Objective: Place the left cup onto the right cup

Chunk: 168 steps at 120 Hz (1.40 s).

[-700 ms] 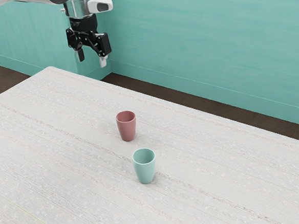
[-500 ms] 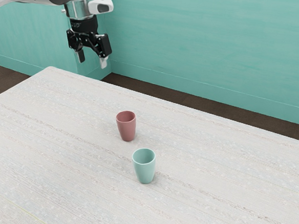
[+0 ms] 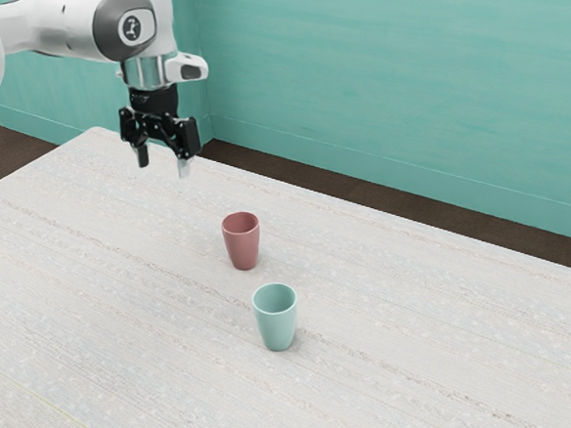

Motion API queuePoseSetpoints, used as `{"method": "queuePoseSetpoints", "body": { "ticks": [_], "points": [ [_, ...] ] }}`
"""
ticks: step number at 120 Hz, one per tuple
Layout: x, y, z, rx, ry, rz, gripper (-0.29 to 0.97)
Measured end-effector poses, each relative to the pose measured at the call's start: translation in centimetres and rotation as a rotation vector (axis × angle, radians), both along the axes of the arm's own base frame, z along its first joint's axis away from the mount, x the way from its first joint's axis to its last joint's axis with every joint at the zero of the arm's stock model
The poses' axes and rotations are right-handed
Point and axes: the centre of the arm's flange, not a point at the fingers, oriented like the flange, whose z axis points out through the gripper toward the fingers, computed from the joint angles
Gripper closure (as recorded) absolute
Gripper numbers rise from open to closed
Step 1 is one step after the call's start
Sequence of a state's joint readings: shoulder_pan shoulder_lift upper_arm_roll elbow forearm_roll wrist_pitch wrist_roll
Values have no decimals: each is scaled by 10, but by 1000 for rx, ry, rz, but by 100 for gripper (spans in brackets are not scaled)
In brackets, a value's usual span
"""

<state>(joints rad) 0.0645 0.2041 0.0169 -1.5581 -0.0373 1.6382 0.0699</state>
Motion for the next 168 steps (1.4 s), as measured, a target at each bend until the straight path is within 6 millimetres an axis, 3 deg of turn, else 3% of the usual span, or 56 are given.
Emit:
{"method": "queuePoseSetpoints", "body": {
  "ticks": [28,98,120,153,168],
  "points": [
    [18,1,-33,0,4,4,0],
    [88,-3,-66,1,-38,-11,0],
    [102,-16,-77,-8,-33,-33,0],
    [104,-44,-85,-28,-25,-70,0],
    [105,-57,-97,-29,-8,-86,0]
  ]
}}
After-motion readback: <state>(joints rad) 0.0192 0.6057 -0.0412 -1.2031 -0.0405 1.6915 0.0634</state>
